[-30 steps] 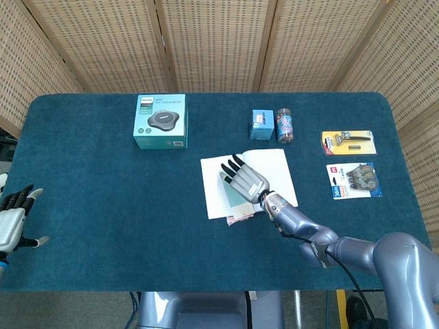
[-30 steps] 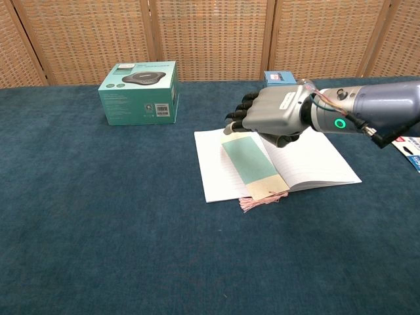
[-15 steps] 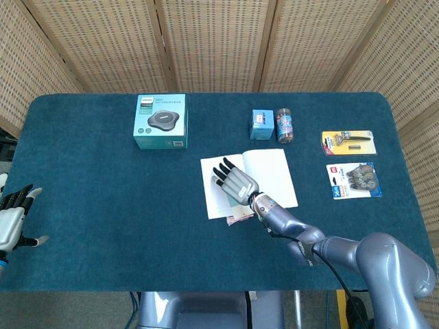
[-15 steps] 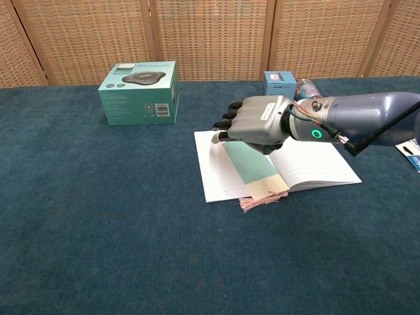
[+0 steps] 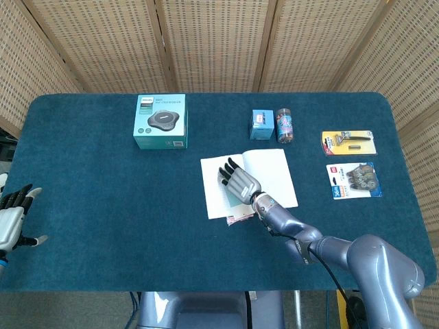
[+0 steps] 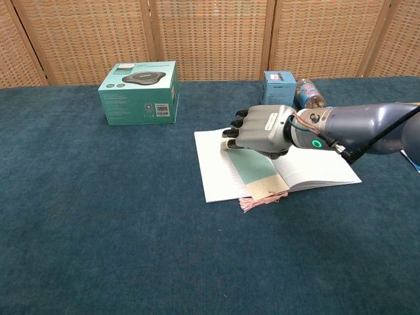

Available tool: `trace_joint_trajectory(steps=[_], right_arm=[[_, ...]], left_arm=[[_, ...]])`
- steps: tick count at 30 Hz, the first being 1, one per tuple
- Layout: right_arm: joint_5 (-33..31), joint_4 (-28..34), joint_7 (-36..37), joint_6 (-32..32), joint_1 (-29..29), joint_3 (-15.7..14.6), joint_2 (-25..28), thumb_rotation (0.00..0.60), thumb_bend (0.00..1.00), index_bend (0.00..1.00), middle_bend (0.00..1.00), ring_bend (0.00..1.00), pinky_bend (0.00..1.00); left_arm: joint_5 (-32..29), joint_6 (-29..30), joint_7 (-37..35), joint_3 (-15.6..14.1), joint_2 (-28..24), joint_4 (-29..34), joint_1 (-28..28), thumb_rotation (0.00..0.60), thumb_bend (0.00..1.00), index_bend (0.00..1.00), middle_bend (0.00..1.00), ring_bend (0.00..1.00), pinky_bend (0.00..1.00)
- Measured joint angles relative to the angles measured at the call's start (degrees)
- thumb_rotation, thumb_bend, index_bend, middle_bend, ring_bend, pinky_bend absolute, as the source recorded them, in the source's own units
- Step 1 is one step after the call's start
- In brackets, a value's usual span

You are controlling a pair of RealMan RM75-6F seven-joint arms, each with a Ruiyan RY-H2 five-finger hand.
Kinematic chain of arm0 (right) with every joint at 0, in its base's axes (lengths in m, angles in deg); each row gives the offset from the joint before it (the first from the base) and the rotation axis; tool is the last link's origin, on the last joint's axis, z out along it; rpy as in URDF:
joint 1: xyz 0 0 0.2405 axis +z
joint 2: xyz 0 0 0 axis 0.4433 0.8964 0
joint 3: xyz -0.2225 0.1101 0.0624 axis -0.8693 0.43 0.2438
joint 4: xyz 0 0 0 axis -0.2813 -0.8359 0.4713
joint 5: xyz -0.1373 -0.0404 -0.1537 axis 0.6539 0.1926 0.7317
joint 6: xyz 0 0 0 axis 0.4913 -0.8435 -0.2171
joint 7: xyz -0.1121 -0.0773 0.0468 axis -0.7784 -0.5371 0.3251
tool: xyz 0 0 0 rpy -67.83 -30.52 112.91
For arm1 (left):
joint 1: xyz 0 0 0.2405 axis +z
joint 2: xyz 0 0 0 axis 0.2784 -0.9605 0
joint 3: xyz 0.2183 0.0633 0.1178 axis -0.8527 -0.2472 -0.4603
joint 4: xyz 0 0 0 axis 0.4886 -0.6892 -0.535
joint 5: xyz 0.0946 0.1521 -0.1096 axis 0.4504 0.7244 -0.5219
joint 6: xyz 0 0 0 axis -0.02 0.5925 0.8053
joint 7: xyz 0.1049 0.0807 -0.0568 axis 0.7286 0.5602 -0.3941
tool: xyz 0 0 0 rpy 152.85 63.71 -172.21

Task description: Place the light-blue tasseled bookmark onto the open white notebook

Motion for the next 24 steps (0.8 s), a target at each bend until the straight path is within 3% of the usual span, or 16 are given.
trace_joint_trajectory(steps=[11,24], right_arm=[[-9.0,0.7,-5.4,-0.5,-0.3,0.1,-0.5,0.600,1.00,0.01,0.04,0.00,0.03],[-22.4,7.3,-11.2,-2.9,1.7,-0.1,0.3,0.600,1.00,0.03,0.05,0.00,0.05]], left_arm=[[0.1,0.1,0.1,-0.1,0.0,0.1,0.0,0.600,0.00,0.00,0.00,0.00,0.00],[0.1,0.1,0.3,-0.1,0.0,0.2,0.0,0.600,0.00,0.00,0.00,0.00,0.00]])
